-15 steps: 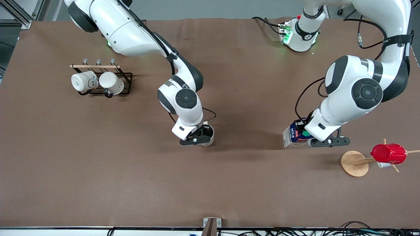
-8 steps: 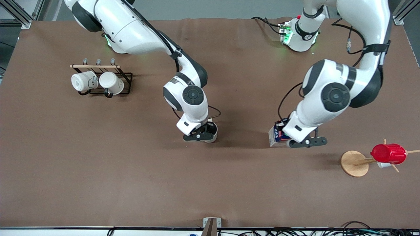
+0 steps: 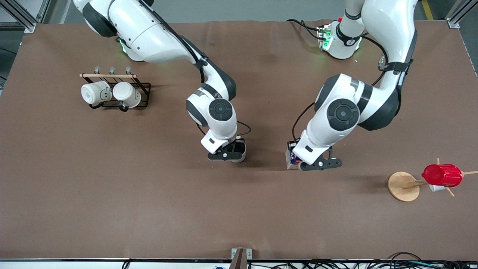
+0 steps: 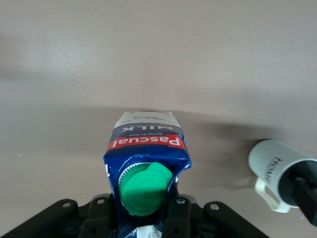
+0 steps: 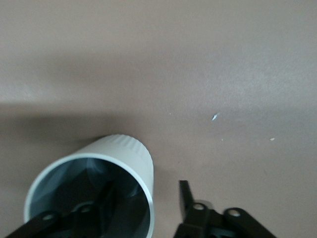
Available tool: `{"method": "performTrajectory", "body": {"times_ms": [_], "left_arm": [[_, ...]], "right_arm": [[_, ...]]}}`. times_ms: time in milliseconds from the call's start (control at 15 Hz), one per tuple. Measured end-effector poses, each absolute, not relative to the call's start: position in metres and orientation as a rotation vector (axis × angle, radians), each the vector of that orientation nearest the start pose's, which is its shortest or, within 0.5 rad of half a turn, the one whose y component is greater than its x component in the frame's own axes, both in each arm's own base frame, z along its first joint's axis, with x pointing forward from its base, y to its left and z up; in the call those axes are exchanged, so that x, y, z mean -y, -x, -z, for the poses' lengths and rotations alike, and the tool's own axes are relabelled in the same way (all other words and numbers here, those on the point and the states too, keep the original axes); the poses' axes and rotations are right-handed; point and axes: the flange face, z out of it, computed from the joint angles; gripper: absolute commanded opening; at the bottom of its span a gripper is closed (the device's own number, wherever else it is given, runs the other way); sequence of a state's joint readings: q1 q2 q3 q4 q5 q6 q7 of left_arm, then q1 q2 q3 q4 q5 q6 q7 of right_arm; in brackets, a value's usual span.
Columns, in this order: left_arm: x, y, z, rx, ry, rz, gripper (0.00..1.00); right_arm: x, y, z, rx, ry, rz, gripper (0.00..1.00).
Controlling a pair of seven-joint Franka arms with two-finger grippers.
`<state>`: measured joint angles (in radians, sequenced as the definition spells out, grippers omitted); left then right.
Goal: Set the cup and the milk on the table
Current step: 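Set the mug down with the right gripper while the left gripper lowers the milk, then withdraw the right gripper while the left gripper places the milk beside the mug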
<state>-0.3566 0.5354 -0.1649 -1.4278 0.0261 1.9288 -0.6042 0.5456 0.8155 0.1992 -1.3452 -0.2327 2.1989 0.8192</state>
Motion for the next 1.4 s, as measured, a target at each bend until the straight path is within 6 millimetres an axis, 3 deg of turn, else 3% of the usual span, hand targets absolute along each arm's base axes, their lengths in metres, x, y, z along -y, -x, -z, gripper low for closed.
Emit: {"method": "performTrajectory", "body": {"times_ms": [133,267,400,533,667,867,1000,1067,1133,1200,1400], "left_arm": [[0.357,-0.614,-0.382,0.183,3.186,-0.062,0.26],[0.384,-0.605,-0.373,0.195,3.198,-0.045,0.25],[0.404,-0.597,-0.360,0.195,3.206,-0.038,0.24],[0.422,-0.587,-0.349,0.202,3.206,-0.046,0.24],[0.438,-0.577,-0.342,0.203,3.204,-0.055,0.24],[0.451,-0.567,-0.341,0.200,3.202,-0.061,0.27],[0.455,-0.564,-0.339,0.211,3.200,-0.065,0.36],[0.456,-0.563,-0.337,0.211,3.199,-0.067,0.47],[0.456,-0.564,-0.336,0.211,3.200,-0.066,0.85],[0.456,-0.564,-0.336,0.212,3.201,-0.065,1.00],[0.454,-0.568,-0.339,0.221,3.208,-0.047,1.00]], "right_arm": [[-0.466,-0.586,-0.281,-0.061,3.119,0.162,1.00],[-0.438,-0.601,-0.342,-0.172,3.138,0.185,1.00],[-0.383,-0.615,-0.422,-0.312,3.171,0.194,1.00],[-0.315,-0.621,-0.496,-0.471,3.183,0.209,1.00],[-0.251,-0.618,-0.548,-0.591,3.198,0.197,1.00],[-0.163,-0.615,-0.597,-0.627,3.181,0.146,1.00],[-0.093,-0.611,-0.621,-0.597,3.170,0.099,1.00],[-0.059,-0.607,-0.630,-0.569,3.179,0.080,1.00],[-0.026,-0.601,-0.638,-0.536,3.193,0.058,1.00],[0.003,-0.594,-0.645,-0.503,3.194,0.037,1.00],[0.077,-0.565,-0.661,-0.444,3.155,0.010,1.00]]}}
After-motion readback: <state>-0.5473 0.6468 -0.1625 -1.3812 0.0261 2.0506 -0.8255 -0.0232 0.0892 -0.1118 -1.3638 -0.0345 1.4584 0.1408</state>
